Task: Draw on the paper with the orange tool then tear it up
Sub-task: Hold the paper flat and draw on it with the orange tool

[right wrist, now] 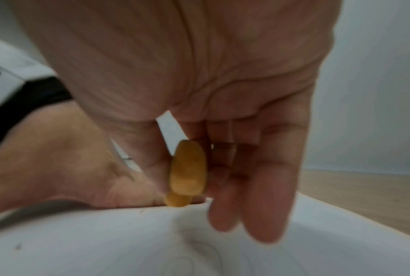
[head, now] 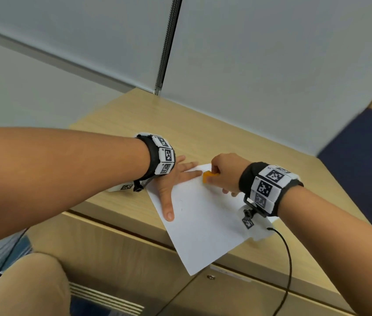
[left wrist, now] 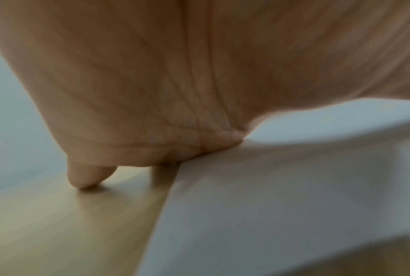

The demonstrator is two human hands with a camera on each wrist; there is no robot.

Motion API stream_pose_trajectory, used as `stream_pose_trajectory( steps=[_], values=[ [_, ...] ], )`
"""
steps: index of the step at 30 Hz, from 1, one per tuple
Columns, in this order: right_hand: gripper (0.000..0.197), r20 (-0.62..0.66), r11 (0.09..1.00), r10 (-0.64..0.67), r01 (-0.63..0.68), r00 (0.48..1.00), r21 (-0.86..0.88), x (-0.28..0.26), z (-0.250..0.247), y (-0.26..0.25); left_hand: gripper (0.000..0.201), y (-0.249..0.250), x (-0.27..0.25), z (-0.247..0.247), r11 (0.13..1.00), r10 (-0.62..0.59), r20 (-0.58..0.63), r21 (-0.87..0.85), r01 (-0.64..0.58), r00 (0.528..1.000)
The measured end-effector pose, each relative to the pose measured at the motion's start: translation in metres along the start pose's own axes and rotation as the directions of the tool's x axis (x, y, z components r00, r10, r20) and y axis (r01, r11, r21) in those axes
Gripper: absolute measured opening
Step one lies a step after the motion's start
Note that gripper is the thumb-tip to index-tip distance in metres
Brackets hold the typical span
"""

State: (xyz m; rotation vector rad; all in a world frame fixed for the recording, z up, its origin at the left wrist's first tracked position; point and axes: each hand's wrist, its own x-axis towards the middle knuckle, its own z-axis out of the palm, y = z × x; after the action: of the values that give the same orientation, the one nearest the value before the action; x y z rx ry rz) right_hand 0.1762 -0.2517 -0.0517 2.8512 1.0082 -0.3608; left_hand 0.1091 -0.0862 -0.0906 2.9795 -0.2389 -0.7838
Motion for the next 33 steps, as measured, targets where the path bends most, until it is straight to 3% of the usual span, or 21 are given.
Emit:
stream_pose_trajectory(
  steps=[1, 3, 6, 12, 15, 17, 21, 27, 33],
  values=[
    [0.031, -0.010, 0.998, 0.037, -0.037, 0.999, -0.046, -0.004, 0.002, 0.005, 0.155, -0.001, -0.001, -0.001, 0.994, 0.008, 0.033, 0.113, -0.012, 0.999],
    [0.028, -0.030, 0.988, 0.079, -0.082, 0.996, -0.134, -0.015, 0.010, 0.014, 0.155, -0.005, 0.002, -0.001, 0.986, -0.005, 0.055, 0.167, -0.004, 0.998],
    [0.026, -0.048, 0.990, 0.115, -0.119, 0.992, -0.076, -0.029, 0.021, 0.020, 0.154, 0.001, -0.002, -0.005, 0.976, -0.016, 0.058, 0.217, 0.003, 0.998],
    [0.025, -0.054, 0.996, 0.002, -0.006, 0.999, -0.086, -0.038, 0.027, 0.025, 0.143, 0.016, -0.014, -0.007, 0.962, -0.076, 0.099, 0.270, 0.046, 0.992],
    [0.024, -0.038, 0.993, -0.061, 0.057, 0.997, -0.103, -0.041, 0.027, 0.028, 0.121, 0.016, -0.022, -0.013, 0.950, -0.051, 0.034, 0.309, 0.038, 0.998],
    [0.023, -0.028, 0.992, -0.095, 0.093, 0.995, -0.086, -0.041, 0.025, 0.027, 0.116, 0.013, -0.023, -0.020, 0.956, -0.003, -0.007, 0.294, 0.005, 1.000],
    [0.019, -0.022, 0.984, -0.163, 0.161, 0.986, -0.081, -0.041, 0.025, 0.022, 0.132, 0.006, -0.012, -0.029, 0.980, -0.007, 0.013, 0.201, 0.005, 1.000],
    [0.018, -0.094, 0.960, -0.268, 0.259, 0.959, -0.104, -0.042, 0.019, 0.006, 0.161, -0.006, 0.005, -0.011, 0.978, -0.010, 0.074, 0.210, -0.005, 0.997],
    [0.017, -0.015, 0.885, -0.451, 0.450, 0.892, 0.118, -0.042, 0.015, -0.033, 0.138, -0.003, 0.004, -0.011, 0.964, 0.024, 0.080, 0.262, -0.044, 0.997]
  ],
)
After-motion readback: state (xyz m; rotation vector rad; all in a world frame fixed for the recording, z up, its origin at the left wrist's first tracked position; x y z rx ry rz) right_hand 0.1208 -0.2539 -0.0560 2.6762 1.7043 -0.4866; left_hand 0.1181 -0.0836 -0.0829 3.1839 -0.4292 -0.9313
